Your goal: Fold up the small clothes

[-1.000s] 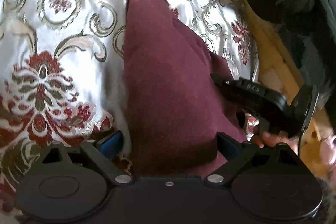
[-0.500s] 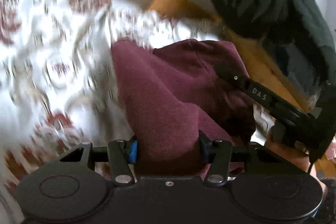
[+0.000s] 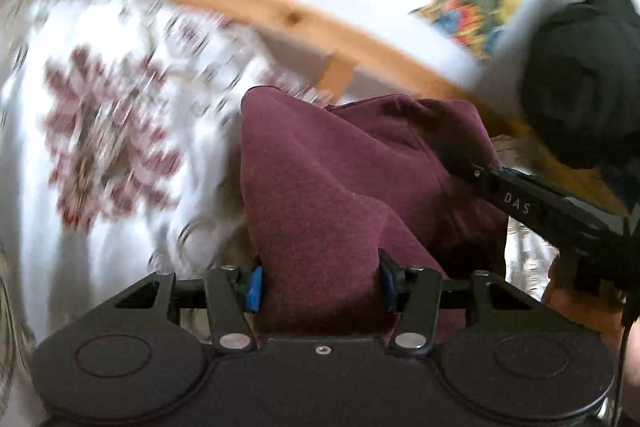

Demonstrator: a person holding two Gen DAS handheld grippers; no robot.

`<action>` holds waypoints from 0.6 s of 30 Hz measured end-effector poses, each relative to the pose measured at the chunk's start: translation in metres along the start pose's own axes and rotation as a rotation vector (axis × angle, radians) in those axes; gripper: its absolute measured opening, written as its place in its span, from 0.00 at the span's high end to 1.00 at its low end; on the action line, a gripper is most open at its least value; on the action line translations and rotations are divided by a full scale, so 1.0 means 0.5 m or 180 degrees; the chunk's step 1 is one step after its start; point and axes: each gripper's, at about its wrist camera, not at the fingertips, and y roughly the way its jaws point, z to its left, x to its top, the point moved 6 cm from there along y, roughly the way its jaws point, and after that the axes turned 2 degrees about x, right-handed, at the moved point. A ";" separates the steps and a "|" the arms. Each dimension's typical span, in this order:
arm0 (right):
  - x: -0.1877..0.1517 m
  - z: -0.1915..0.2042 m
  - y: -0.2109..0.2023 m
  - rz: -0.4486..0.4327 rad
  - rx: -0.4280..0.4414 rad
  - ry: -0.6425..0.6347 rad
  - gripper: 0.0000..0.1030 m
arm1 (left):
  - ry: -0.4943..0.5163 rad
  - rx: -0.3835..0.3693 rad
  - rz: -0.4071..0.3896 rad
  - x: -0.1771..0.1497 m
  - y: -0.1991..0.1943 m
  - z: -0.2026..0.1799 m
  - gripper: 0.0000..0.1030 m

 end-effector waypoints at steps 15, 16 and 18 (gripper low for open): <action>-0.095 -0.050 0.049 0.0521 -0.0306 0.0331 0.61 | -0.0448 0.0197 0.0495 -0.024 0.045 0.056 0.29; -0.095 -0.055 0.040 0.0526 -0.0312 0.0387 0.58 | -0.0489 0.0207 0.0511 -0.026 0.042 0.058 0.26; -0.094 -0.064 0.022 0.0556 -0.0331 0.0484 0.50 | -0.0518 0.0227 0.0533 -0.025 0.036 0.057 0.22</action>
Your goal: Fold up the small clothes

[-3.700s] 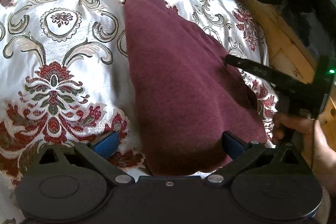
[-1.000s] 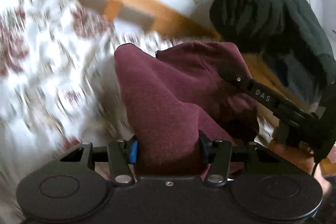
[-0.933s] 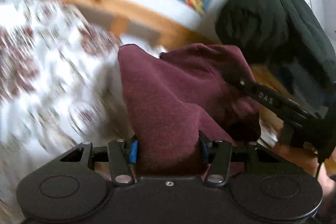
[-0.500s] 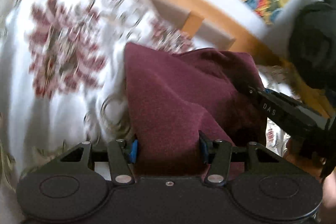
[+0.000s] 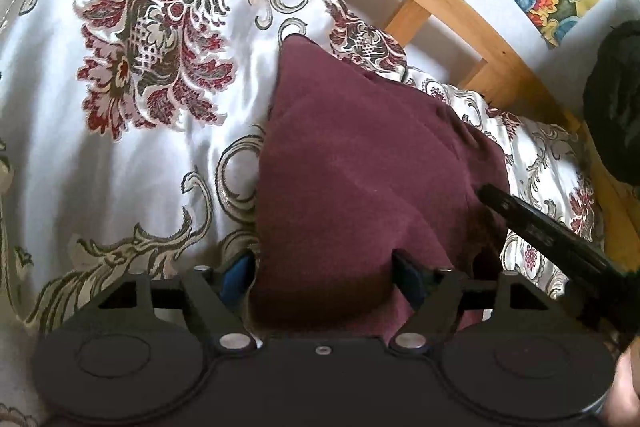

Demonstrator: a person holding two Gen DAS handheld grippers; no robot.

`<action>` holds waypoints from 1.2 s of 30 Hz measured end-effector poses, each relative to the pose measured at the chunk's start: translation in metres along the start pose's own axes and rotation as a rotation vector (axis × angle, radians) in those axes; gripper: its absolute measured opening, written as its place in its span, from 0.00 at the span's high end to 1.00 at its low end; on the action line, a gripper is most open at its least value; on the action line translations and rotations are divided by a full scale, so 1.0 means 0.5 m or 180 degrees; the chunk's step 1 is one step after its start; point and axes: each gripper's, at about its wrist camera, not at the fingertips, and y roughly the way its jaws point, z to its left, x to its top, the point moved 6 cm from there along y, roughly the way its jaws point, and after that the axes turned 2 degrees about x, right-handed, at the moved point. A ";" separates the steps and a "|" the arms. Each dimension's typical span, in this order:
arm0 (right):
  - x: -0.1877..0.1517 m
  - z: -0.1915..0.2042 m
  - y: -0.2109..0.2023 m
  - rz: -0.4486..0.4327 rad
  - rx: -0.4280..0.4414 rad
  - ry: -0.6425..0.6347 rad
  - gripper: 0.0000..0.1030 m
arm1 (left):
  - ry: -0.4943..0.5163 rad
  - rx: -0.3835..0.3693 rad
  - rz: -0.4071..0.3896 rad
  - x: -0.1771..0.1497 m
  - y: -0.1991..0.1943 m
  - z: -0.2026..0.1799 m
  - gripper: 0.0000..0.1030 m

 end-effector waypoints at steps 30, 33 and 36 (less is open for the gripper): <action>-0.109 0.037 -0.573 -0.0705 0.0367 0.0440 0.00 | 0.1086 0.0554 -0.1098 -0.190 -0.490 -0.051 0.01; -0.134 0.049 -0.604 -0.0687 0.0366 0.0372 0.00 | 0.1032 0.0667 -0.1113 -0.215 -0.508 -0.035 0.01; -0.158 0.061 -0.616 -0.0645 0.0321 0.0255 0.00 | 0.1095 0.0749 -0.1097 -0.235 -0.509 -0.030 0.01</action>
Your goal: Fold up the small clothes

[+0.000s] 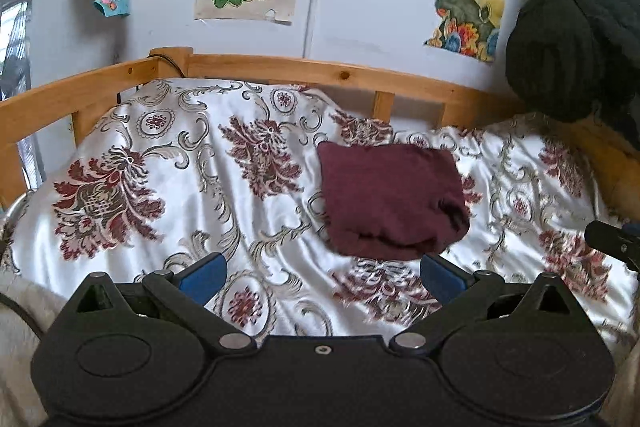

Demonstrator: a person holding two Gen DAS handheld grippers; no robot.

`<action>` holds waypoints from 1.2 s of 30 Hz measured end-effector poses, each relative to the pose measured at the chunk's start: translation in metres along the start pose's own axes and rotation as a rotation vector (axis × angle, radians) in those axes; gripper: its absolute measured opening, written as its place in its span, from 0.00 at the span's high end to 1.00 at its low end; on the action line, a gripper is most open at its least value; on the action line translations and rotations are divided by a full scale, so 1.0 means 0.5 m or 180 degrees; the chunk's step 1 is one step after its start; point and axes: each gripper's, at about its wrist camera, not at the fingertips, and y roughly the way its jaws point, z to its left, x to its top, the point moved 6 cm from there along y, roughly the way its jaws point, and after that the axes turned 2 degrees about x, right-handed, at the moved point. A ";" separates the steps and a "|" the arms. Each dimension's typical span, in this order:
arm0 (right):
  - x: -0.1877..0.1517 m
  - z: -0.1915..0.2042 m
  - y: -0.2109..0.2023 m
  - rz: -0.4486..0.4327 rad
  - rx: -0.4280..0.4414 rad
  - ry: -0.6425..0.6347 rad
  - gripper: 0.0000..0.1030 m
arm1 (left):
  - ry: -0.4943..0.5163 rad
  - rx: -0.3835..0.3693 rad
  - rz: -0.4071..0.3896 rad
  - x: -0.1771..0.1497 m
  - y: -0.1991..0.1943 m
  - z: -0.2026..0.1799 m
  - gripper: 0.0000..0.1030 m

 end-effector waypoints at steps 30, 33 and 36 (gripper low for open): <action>-0.038 -0.022 0.019 0.0208 -0.0108 0.0142 0.00 | 0.0294 0.0016 0.0039 -0.016 0.010 -0.022 0.01; -0.038 -0.022 0.019 0.0212 -0.0107 0.0143 0.00 | 0.0300 0.0014 0.0039 -0.017 0.009 -0.023 0.01; -0.040 -0.024 0.020 0.0220 -0.0112 0.0150 0.00 | 0.0302 0.0012 0.0039 -0.017 0.009 -0.024 0.01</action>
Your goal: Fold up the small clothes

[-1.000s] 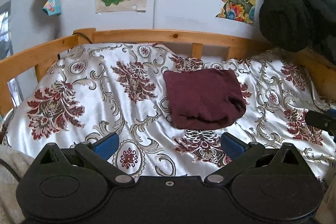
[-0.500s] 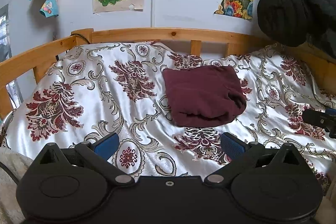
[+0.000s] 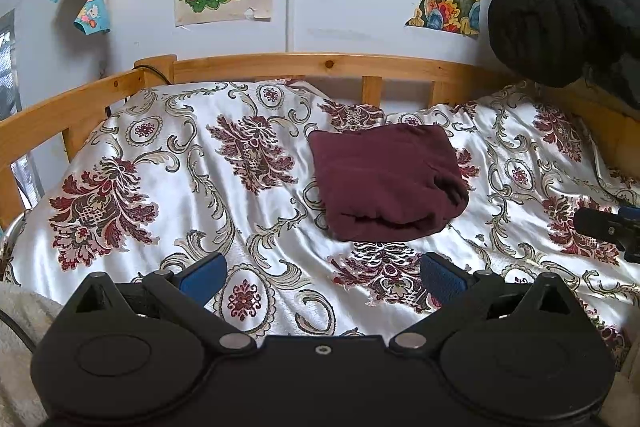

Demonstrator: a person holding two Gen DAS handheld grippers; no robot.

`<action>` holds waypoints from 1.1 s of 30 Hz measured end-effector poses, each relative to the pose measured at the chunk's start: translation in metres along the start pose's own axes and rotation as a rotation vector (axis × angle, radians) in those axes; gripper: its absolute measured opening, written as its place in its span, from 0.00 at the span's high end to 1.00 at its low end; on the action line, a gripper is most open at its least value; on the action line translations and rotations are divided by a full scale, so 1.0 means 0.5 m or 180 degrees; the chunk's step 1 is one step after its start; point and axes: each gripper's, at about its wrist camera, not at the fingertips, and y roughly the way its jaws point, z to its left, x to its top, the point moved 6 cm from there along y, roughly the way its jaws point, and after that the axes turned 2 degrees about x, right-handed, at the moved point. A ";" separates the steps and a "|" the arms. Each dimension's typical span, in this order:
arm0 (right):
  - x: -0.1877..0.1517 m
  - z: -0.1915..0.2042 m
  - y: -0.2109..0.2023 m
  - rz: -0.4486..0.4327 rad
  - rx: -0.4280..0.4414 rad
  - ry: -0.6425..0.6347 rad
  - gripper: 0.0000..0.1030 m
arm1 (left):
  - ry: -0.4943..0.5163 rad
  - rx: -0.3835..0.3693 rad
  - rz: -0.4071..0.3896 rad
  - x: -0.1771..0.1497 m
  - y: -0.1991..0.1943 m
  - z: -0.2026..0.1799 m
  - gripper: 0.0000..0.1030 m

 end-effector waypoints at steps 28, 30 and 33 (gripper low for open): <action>-0.013 -0.005 0.003 0.0047 -0.0022 0.0041 0.00 | 0.0002 0.0018 -0.0165 0.012 -0.013 0.009 0.01; -0.012 -0.003 0.005 0.0060 -0.0028 0.0045 0.00 | 0.0015 0.0008 -0.0169 0.012 -0.013 0.008 0.01; -0.012 -0.003 0.005 0.0082 -0.0029 0.0053 0.00 | 0.0024 0.0010 -0.0183 0.013 -0.014 0.006 0.01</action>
